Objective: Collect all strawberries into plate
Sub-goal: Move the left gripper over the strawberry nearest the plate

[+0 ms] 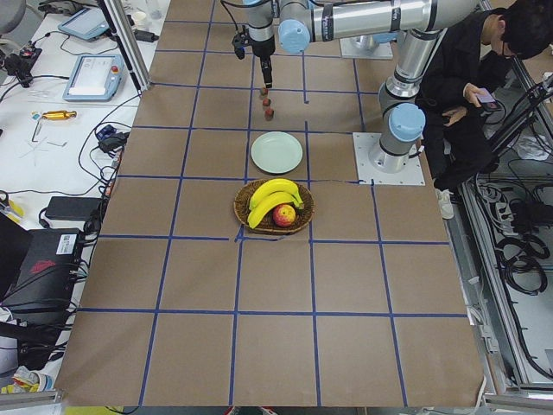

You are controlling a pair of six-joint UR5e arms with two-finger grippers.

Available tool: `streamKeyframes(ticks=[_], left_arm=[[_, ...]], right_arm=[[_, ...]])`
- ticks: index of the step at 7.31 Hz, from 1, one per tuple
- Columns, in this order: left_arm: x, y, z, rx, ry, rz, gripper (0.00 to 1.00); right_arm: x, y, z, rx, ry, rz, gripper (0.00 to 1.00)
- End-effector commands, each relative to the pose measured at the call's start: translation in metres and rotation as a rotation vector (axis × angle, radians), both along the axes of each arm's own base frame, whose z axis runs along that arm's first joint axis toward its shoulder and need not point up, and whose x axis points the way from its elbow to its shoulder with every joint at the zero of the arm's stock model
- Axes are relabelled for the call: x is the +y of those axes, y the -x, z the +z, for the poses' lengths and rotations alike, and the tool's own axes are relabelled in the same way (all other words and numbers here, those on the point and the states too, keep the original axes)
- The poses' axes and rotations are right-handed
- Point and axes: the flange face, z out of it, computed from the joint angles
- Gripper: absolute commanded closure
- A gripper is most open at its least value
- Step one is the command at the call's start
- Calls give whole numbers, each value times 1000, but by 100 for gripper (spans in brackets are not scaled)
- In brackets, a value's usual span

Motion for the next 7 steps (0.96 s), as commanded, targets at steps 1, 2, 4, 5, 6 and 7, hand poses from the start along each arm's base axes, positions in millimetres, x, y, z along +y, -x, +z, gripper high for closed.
streamKeyframes(ticks=[1, 2, 4, 5, 6, 7], left_arm=[[-14, 13, -32, -1, -13, -23, 0], [-25, 20, -50, 3, 29, -26, 0], [-24, 34, -101, -1, -18, -47, 0], [-26, 35, -114, -1, -41, -58, 0], [-29, 35, -128, 0, -65, -71, 0], [-31, 36, -140, 9, -83, -128, 0]], right_arm=[[3, -3, 12, -59, 1, -13, 0], [0, 7, 9, -81, -8, -28, 0], [-8, 30, 3, -68, -18, -57, 0], [-9, 29, -3, -66, -29, -56, 0], [-10, 29, -8, -65, -36, -57, 0], [-9, 29, -12, -64, -40, -59, 0]])
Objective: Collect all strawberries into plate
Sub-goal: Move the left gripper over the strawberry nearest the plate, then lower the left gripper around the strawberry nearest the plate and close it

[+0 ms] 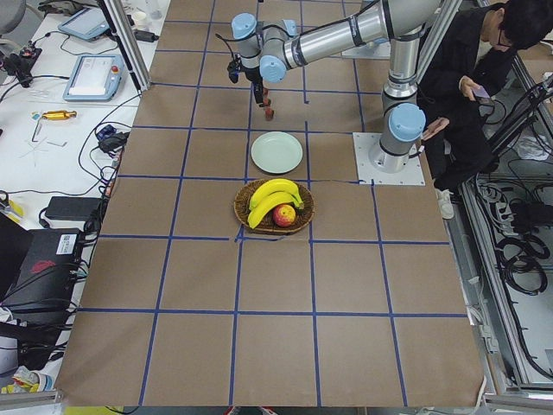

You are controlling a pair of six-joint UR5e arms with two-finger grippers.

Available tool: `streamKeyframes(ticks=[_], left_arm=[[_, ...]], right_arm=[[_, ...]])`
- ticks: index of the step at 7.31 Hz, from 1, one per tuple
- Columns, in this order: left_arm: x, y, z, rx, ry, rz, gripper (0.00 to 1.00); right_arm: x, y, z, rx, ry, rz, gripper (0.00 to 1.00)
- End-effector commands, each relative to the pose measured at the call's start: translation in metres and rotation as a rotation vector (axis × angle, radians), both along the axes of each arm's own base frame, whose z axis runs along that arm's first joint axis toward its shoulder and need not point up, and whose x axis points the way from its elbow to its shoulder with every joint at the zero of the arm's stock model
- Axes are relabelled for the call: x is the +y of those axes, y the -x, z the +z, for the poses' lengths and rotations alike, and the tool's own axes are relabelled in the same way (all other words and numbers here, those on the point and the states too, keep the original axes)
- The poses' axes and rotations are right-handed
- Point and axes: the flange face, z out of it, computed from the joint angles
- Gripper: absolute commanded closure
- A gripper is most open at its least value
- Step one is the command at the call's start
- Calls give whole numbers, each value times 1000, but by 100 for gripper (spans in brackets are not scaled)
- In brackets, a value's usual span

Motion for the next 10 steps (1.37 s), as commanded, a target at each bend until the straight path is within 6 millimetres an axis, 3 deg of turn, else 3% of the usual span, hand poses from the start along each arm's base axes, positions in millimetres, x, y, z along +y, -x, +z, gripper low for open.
streamKeyframes(ticks=[1, 2, 7, 10], left_arm=[[-3, 1, -28, 29, -49, -126, 3], [-2, 8, -38, 103, -74, -137, 13], [-6, 11, -80, 152, -134, -234, 13], [-5, 13, -89, 154, -151, -235, 13]], right_arm=[[2, 0, -12, -1, -19, -5, 0], [2, 0, -17, 0, -23, -10, 0], [6, -1, -31, 2, -42, -10, 0], [6, -1, -33, 2, -39, -10, 0]])
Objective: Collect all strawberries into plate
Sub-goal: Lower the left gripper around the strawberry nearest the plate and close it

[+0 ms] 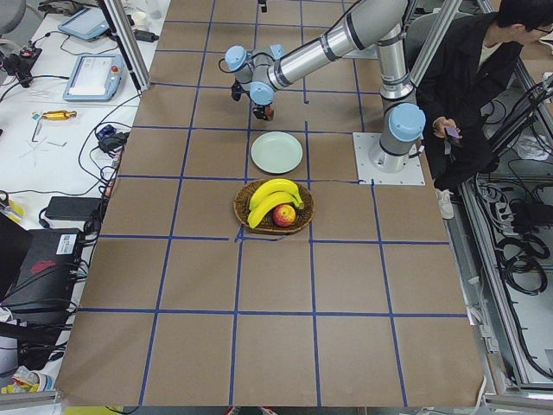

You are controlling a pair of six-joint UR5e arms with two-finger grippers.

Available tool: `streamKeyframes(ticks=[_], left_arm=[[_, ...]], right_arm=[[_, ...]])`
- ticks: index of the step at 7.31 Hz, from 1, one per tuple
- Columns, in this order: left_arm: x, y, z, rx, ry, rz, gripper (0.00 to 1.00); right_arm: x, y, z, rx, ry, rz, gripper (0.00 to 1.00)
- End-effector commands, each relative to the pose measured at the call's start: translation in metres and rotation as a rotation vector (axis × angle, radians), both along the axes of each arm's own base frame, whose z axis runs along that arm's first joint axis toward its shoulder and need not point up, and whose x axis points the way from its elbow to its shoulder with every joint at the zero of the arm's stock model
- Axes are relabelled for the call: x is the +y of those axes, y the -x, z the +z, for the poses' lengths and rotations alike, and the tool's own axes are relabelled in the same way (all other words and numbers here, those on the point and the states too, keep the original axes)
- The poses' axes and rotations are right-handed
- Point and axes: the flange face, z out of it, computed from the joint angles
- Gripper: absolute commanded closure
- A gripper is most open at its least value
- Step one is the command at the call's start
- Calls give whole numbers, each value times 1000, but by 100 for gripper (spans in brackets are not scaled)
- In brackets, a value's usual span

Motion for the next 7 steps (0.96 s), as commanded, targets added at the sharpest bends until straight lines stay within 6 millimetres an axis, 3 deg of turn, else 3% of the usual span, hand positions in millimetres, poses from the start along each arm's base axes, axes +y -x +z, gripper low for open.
streamKeyframes(ticks=[1, 2, 5, 6, 7], left_arm=[[1, 2, -2, 0, -6, -6, 16], [1, 3, -3, 5, -11, -4, 21], [1, 4, -6, 6, -16, -7, 26], [2, 4, -6, 5, -17, -7, 44], [2, 4, -6, 8, -16, -12, 79]], right_arm=[[0, 0, 0, -2, 1, 0, 0], [0, 0, 0, -2, 1, 0, 0], [0, 0, -1, -1, -3, 1, 0], [-1, 0, -3, -1, -5, 1, 0], [-1, 0, -4, -2, -6, 6, 0]])
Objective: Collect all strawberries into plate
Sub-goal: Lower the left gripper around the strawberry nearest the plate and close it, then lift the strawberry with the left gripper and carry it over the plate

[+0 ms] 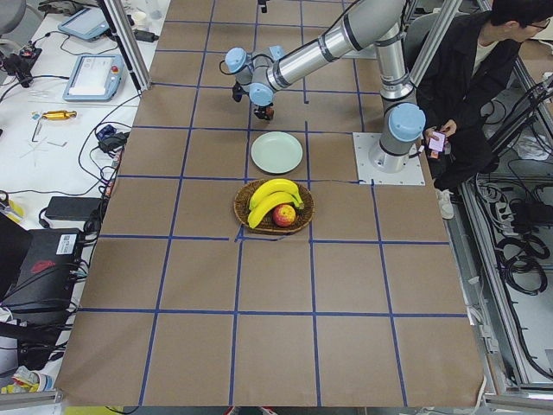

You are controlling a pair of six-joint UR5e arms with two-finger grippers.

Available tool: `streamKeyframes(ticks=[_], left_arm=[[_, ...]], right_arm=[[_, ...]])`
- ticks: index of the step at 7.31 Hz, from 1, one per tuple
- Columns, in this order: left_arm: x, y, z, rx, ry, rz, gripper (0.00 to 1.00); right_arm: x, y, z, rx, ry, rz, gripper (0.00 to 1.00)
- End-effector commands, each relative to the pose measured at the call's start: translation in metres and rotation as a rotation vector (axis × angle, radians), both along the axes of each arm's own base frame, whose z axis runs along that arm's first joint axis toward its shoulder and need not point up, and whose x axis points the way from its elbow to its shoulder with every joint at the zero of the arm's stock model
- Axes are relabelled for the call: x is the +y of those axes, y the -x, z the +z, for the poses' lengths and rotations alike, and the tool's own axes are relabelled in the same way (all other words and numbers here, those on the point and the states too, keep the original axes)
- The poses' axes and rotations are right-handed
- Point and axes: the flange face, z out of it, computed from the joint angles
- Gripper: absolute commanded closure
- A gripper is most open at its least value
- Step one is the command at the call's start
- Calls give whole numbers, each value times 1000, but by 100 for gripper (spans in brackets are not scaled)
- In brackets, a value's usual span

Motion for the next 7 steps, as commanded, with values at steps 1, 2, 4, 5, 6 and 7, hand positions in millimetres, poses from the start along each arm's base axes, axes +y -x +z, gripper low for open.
streamKeyframes(ticks=[1, 2, 4, 5, 6, 7], left_arm=[[0, 0, 0, 0, 1, -5, 100], [0, 0, 1, 0, -2, -3, 100], [-1, -3, 22, -14, 25, -6, 100], [-3, -6, 35, -39, 32, -14, 100], [-8, -11, 59, -66, 30, -19, 100], [-11, -17, 87, -82, 15, -18, 100]], right_arm=[[-1, 0, -1, 1, 0, 4, 0], [-1, 0, -1, 1, 0, 7, 0], [-2, 1, -1, 1, 3, 4, 0], [-4, 0, 1, 0, 25, 7, 0], [-4, 1, 1, 5, 28, 0, 0], [-5, 1, 2, 4, 30, 7, 0]])
